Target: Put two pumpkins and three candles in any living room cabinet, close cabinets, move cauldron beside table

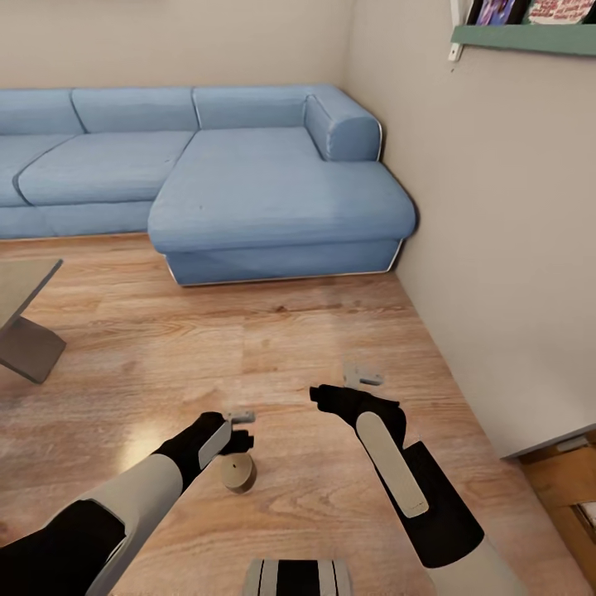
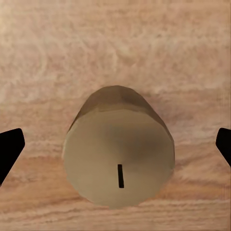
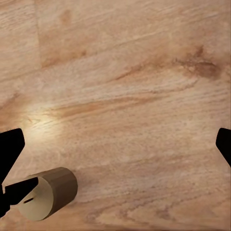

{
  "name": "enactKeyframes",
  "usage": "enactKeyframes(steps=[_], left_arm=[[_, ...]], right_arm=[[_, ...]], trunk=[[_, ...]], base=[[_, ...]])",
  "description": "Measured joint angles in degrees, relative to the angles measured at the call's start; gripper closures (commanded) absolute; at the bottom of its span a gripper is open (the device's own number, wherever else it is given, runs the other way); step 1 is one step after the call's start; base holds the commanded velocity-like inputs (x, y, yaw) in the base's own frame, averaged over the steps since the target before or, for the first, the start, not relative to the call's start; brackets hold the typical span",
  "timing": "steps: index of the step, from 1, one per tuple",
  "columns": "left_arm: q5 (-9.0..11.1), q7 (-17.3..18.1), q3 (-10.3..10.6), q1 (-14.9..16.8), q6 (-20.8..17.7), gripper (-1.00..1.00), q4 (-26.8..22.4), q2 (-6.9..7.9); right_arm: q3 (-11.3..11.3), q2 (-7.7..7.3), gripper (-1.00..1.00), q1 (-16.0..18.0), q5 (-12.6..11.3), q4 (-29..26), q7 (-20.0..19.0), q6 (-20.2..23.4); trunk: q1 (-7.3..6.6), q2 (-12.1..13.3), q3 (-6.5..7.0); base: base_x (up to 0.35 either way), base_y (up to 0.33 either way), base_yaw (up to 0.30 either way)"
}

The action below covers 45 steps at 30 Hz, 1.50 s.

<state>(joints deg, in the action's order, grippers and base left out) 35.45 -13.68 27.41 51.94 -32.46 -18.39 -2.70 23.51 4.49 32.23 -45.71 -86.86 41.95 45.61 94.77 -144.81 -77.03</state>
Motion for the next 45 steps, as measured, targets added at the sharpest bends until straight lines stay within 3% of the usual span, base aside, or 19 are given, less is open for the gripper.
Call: enactKeyframes(steps=[23, 45], left_arm=[[-0.02, 0.04, 0.13, -0.02, 2.18, -1.00, -0.04, -0.05], [-0.01, -0.11, 0.90, -0.02, 1.98, -1.00, 0.03, -0.13]], right_arm=[[-0.08, -0.06, -1.00, -0.02, -0.06, 0.22, 0.00, -0.02], [-0.09, -0.07, -1.00, -0.02, -0.03, 0.34, 0.00, -0.09]], trunk=[[0.59, -0.31, -5.10], [0.67, -0.35, -5.77]], base=[[0.000, 0.000, 0.000], [0.000, 0.000, 0.000]])
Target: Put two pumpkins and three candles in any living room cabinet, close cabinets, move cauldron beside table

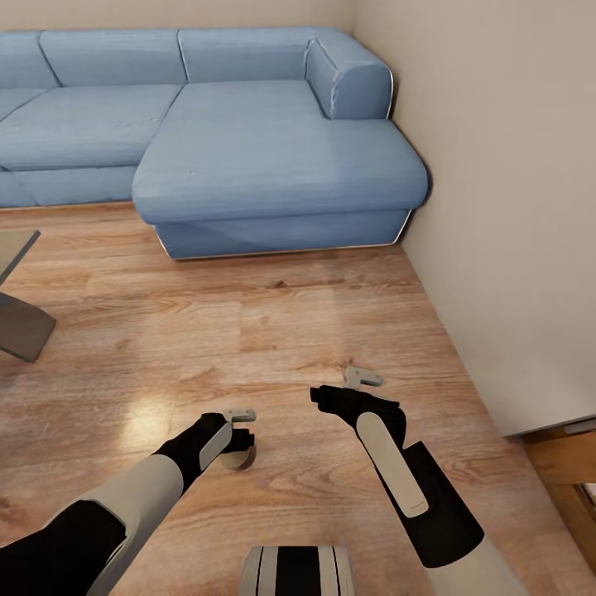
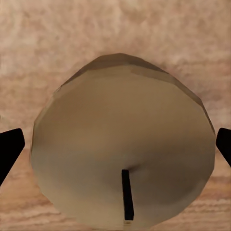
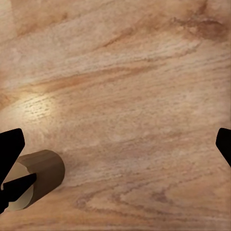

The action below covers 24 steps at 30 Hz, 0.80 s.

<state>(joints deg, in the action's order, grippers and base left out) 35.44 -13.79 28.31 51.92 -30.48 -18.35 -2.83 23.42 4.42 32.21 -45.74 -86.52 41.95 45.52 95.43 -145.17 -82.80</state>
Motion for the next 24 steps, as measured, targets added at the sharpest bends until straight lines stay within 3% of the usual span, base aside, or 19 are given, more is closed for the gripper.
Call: enactKeyframes(steps=[24], left_arm=[[-0.01, -0.23, -0.15, 0.00, -0.10, -1.00, 0.05, -0.01]], right_arm=[[0.00, -0.02, -1.00, 0.00, 0.03, 0.00, 0.00, 0.00]], trunk=[[0.05, -0.03, -0.44]], base=[[0.000, 0.000, 0.000]])
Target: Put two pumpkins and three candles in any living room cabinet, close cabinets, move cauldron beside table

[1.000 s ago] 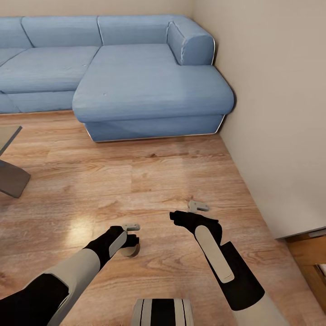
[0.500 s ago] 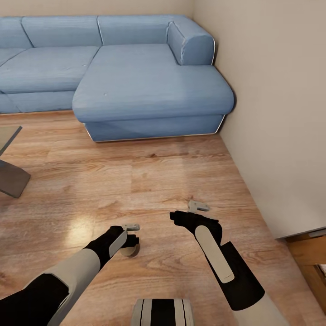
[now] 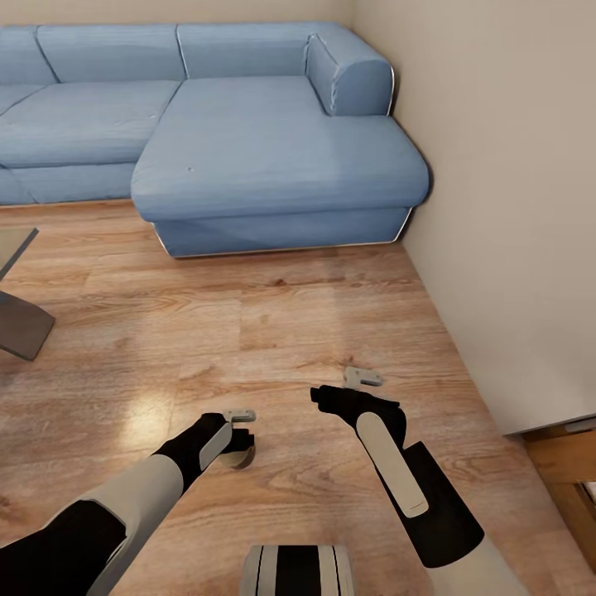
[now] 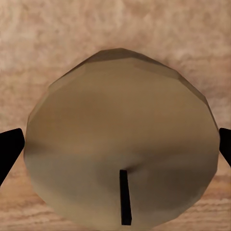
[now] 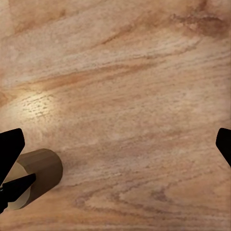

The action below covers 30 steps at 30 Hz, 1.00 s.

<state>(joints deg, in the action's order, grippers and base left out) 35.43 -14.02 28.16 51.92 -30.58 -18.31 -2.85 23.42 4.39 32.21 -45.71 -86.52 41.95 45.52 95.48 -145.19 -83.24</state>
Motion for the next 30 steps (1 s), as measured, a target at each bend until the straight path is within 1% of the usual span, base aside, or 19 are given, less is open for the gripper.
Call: enactKeyframes(steps=[3, 4, 30], left_arm=[[0.00, -0.01, 0.00, 0.00, 0.00, -1.00, 0.03, 0.02], [0.01, -0.02, 0.00, 0.00, 0.00, 1.00, 0.03, 0.02], [0.05, -0.08, -0.02, 0.00, 0.15, 1.00, -0.04, 0.00]], right_arm=[[0.00, 0.00, -1.00, 0.00, 0.00, 0.00, 0.00, 0.00], [0.00, 0.00, -1.00, 0.00, 0.00, 0.00, 0.00, 0.00], [-0.01, 0.03, -1.00, 0.00, 0.00, 0.00, 0.00, 0.00]], trunk=[[0.00, 0.00, 0.00], [0.00, 0.00, 0.00], [0.00, 0.00, 0.00]], base=[[0.000, 0.000, 0.000], [0.000, 0.000, 0.000], [0.000, 0.000, 0.000]])
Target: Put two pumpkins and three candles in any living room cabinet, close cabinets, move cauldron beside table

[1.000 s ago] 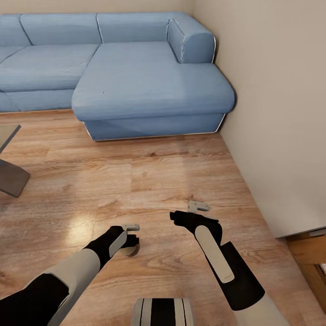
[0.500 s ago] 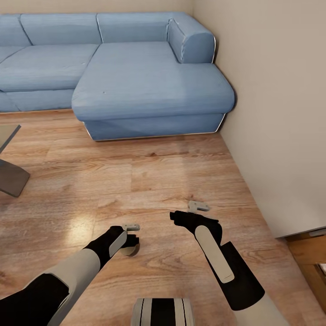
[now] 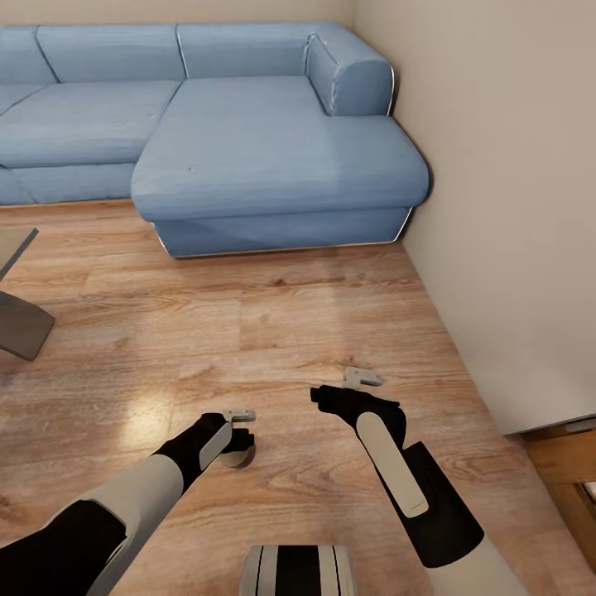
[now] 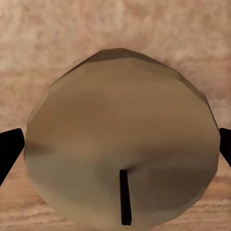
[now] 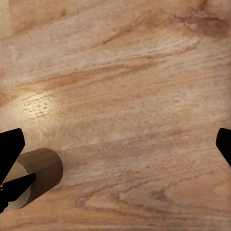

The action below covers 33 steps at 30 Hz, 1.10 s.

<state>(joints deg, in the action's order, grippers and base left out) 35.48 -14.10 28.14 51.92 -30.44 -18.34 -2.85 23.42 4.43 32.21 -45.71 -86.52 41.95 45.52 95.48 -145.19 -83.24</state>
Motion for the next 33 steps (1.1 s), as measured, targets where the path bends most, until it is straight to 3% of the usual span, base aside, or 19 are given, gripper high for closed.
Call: enactKeyframes(steps=[5, 18, 22, 28, 30, 33], left_arm=[[0.00, 0.03, 0.00, 0.00, -0.05, 1.00, 0.00, 0.00], [0.00, 0.57, 0.03, 0.08, -0.85, 1.00, -0.18, -0.05], [0.09, 0.61, -0.32, 0.13, -3.00, 1.00, -0.45, 0.07], [0.18, 0.59, -0.73, 0.11, -7.06, 1.00, -6.21, 0.28], [-0.12, -0.10, -0.70, 0.04, -10.90, 1.00, -13.87, 1.38], [-0.33, -4.67, -0.73, -0.24, -14.10, 1.00, -21.33, 2.86]], right_arm=[[0.00, 0.04, -1.00, 0.00, 0.00, 0.06, 0.00, 0.00], [-0.04, 0.00, -1.00, 0.00, 0.00, 0.09, 0.00, 0.00], [-0.07, -0.02, -1.00, 0.00, 0.00, 0.09, 0.00, 0.00], [-0.08, -0.03, -1.00, 0.00, 0.00, 0.09, 0.00, 0.00], [-0.06, -0.03, -1.00, 0.00, -0.03, 0.12, 0.00, 0.01], [0.02, 0.05, -1.00, 0.00, -0.08, 0.30, 0.03, 0.05]], trunk=[[0.00, 0.00, 0.00], [-0.34, 0.17, 2.88], [-0.44, 0.22, 3.76], [-0.60, 0.30, 5.10], [-0.66, 0.33, 5.54], [-0.73, 0.37, 6.21]], base=[[0.000, 0.000, 0.000], [0.000, 0.000, 0.000], [0.000, 0.000, 0.000], [0.000, 0.000, 0.000], [0.000, 0.000, 0.000], [0.000, 0.000, 0.000]])
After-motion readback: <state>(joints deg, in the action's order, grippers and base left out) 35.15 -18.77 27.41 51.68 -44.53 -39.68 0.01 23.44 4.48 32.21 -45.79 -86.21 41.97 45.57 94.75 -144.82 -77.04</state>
